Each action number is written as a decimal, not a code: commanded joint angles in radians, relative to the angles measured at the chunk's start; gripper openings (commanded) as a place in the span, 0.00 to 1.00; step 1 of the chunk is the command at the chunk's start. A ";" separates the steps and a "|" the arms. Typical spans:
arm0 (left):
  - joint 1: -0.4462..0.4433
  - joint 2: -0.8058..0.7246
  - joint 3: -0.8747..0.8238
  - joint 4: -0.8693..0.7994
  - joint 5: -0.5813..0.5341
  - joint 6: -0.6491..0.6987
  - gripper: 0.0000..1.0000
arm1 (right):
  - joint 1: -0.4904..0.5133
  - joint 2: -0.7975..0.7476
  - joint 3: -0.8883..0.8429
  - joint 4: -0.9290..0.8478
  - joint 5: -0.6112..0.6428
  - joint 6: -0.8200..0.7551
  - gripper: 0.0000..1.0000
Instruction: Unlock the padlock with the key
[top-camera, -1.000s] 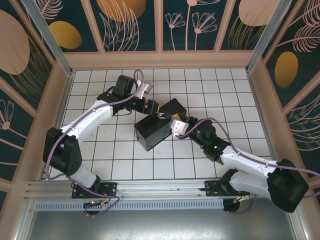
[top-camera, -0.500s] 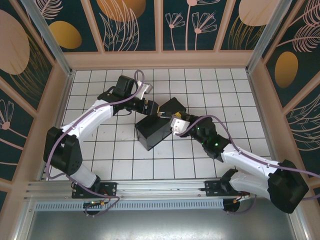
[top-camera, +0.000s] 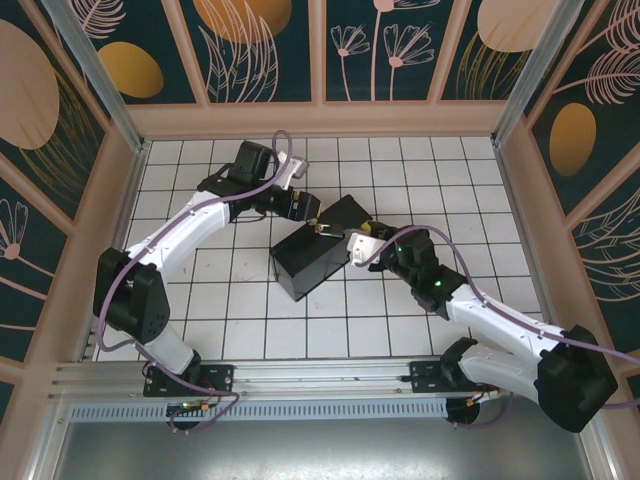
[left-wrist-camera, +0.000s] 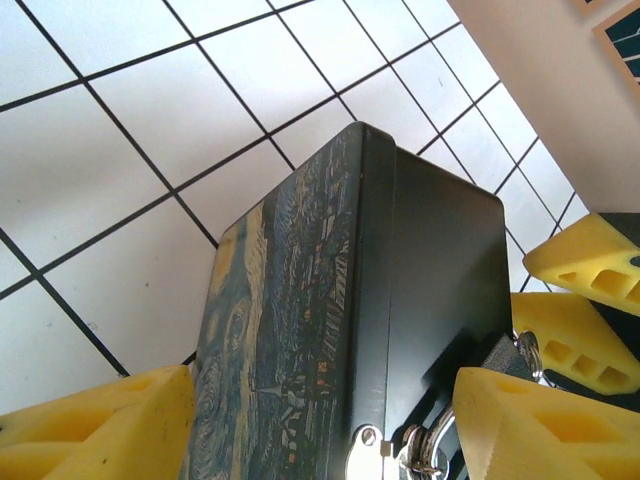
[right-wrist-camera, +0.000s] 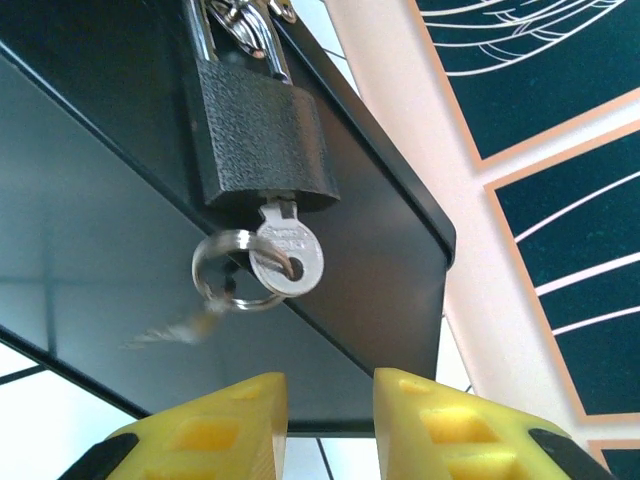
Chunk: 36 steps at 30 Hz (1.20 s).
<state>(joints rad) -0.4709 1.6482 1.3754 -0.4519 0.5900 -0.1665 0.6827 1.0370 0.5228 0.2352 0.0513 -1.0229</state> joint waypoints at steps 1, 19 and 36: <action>0.004 0.024 0.035 -0.044 0.004 0.046 0.70 | -0.003 0.013 0.033 0.041 -0.032 -0.031 0.29; 0.009 0.040 0.052 -0.033 -0.047 0.015 0.69 | -0.056 0.005 0.091 -0.040 -0.103 0.060 0.32; 0.057 -0.170 -0.160 0.027 -0.133 -0.150 0.79 | -0.242 0.273 0.480 -0.345 -0.739 0.661 0.56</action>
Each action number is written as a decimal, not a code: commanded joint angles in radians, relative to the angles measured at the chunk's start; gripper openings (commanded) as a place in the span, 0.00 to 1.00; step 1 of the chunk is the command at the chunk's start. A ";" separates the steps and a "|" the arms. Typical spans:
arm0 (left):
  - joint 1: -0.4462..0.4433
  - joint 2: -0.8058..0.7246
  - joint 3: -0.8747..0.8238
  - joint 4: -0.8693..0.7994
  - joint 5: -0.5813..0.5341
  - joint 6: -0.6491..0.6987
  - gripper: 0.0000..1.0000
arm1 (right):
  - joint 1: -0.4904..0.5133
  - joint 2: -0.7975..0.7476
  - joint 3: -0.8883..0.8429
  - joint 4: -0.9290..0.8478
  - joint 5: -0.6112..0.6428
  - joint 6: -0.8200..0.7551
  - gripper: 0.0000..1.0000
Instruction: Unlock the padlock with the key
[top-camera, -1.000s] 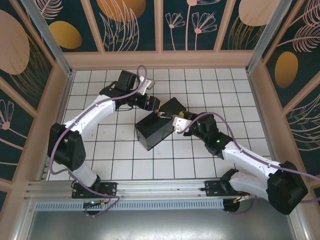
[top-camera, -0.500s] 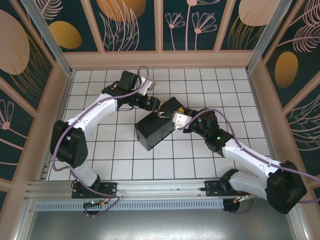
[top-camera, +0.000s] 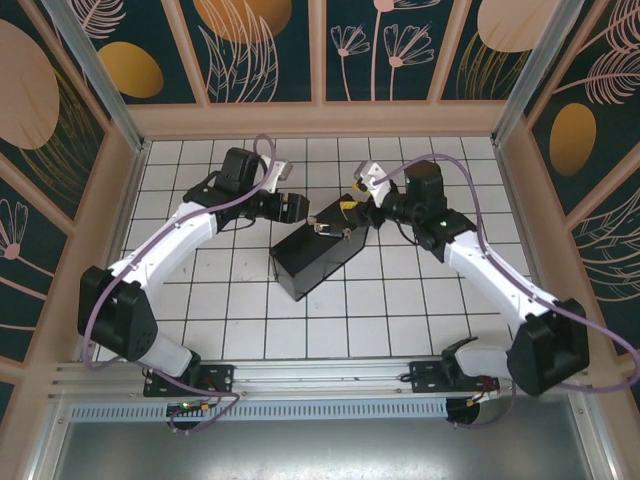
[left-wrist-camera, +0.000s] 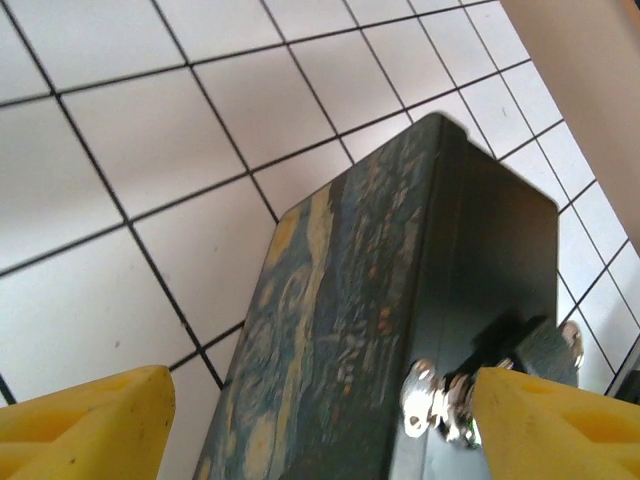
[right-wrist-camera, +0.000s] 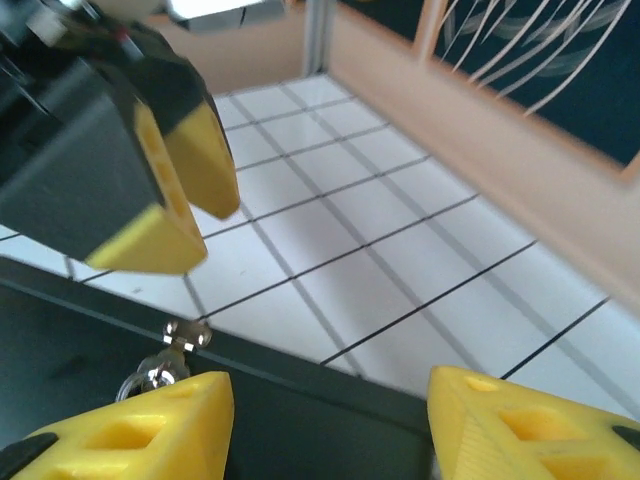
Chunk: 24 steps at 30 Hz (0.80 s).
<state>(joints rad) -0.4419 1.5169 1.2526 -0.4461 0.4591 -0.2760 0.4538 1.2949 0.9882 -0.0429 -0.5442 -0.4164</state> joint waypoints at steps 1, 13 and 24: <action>0.038 -0.049 -0.047 0.024 0.009 -0.042 0.79 | -0.021 0.025 0.016 -0.069 -0.169 0.044 0.56; 0.051 -0.078 -0.113 0.028 0.058 -0.029 0.79 | -0.061 0.162 0.092 -0.270 -0.328 -0.120 0.62; 0.051 -0.065 -0.116 0.023 0.044 -0.014 0.78 | -0.006 0.169 0.072 -0.267 -0.317 -0.166 0.62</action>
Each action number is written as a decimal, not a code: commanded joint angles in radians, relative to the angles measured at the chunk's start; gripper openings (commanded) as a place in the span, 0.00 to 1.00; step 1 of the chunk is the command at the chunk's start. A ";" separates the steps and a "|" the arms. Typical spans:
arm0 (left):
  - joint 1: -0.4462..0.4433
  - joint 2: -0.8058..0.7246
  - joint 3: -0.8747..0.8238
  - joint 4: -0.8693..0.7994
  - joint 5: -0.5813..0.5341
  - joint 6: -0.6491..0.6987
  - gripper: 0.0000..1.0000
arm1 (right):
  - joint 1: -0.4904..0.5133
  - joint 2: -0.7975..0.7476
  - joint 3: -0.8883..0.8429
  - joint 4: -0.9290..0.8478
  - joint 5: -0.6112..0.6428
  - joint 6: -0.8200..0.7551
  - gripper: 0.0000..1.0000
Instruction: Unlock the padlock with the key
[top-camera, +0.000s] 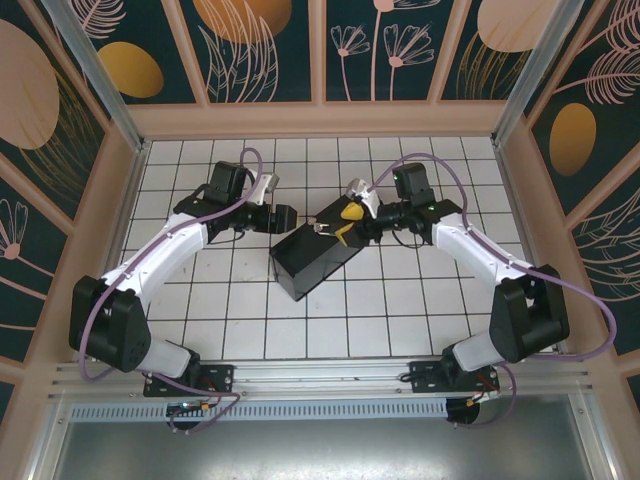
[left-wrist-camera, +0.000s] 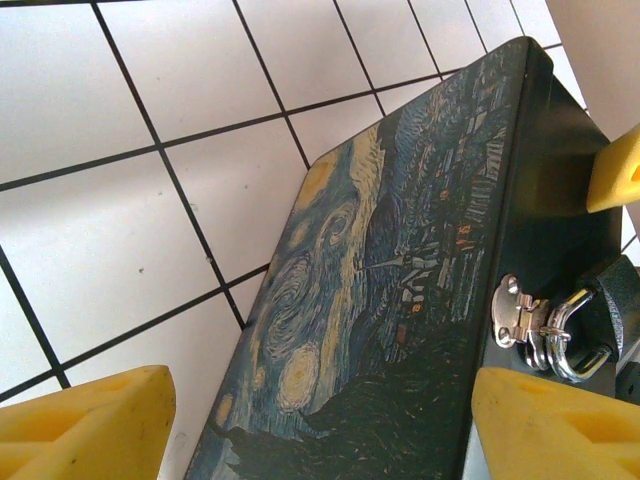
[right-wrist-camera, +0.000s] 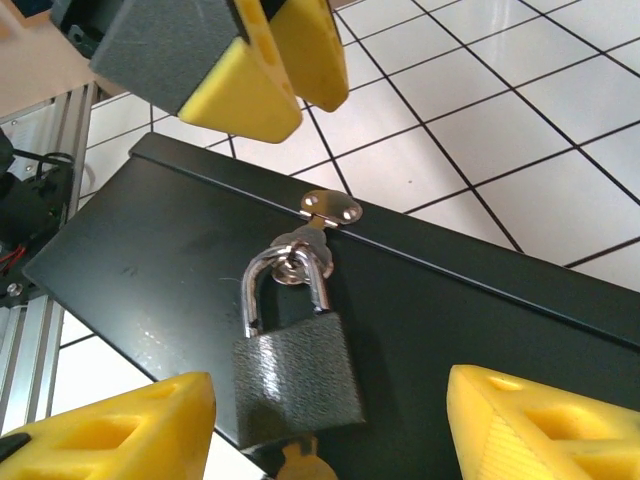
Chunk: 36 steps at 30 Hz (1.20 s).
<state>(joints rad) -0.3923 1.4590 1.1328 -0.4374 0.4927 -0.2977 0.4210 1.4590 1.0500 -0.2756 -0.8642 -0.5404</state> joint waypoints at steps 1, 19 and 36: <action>0.001 -0.005 0.008 0.010 0.010 0.013 0.78 | 0.038 0.005 0.012 -0.036 0.039 -0.051 0.62; 0.001 0.002 0.033 -0.010 -0.011 0.036 0.77 | 0.108 0.006 0.001 -0.112 0.180 -0.159 0.34; 0.001 0.018 0.057 -0.014 -0.016 0.033 0.76 | 0.267 -0.146 -0.041 -0.018 0.535 -0.239 0.06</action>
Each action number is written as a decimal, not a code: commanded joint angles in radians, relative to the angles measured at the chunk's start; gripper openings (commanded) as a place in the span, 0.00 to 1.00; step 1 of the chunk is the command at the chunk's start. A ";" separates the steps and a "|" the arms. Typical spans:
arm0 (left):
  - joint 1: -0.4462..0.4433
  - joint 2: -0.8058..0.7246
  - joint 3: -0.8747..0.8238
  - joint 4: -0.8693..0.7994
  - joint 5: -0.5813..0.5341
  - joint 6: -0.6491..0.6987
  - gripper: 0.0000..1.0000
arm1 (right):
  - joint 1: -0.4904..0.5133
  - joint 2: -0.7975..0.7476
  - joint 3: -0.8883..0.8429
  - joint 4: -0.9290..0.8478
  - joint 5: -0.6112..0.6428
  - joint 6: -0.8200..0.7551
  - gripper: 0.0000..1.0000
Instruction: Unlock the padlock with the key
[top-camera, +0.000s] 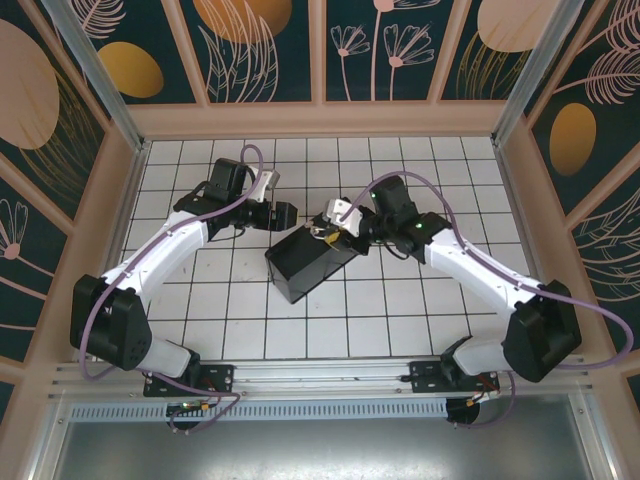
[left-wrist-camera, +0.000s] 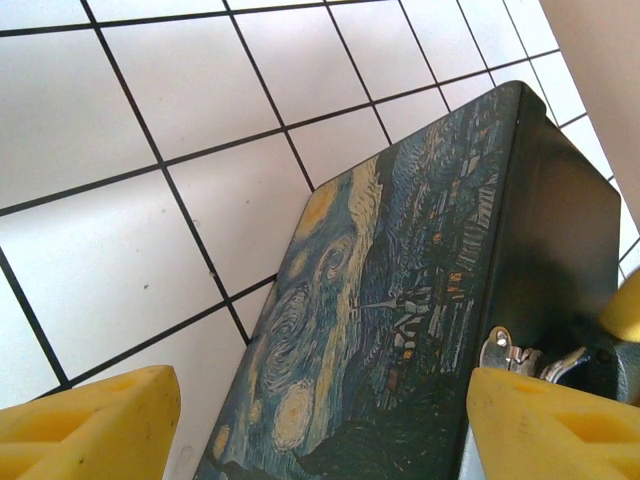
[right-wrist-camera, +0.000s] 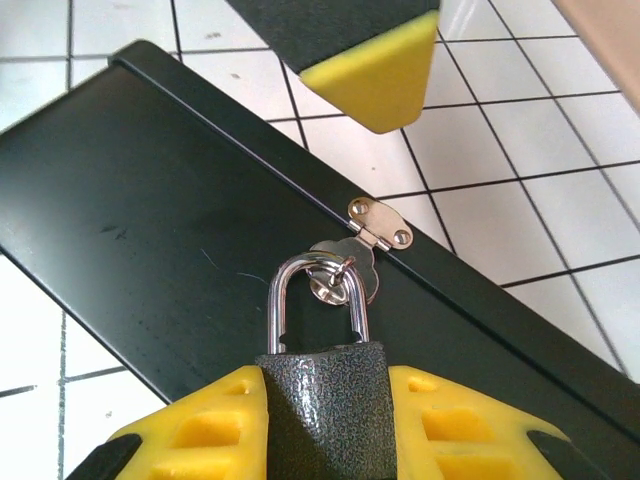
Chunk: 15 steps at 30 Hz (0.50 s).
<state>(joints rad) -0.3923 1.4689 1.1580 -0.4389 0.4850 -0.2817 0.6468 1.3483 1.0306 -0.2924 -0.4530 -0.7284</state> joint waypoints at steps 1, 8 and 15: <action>0.001 0.008 0.034 -0.011 -0.011 0.017 0.76 | 0.061 -0.050 -0.035 0.017 0.168 -0.061 0.05; 0.001 0.021 0.049 -0.008 -0.008 0.016 0.76 | 0.215 -0.155 -0.152 0.170 0.461 -0.209 0.08; 0.001 0.043 0.072 0.005 -0.006 0.009 0.75 | 0.358 -0.192 -0.235 0.264 0.695 -0.426 0.12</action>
<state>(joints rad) -0.3923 1.4937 1.1976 -0.4381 0.4847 -0.2817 0.9638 1.1767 0.8330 -0.0700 0.1272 -1.0191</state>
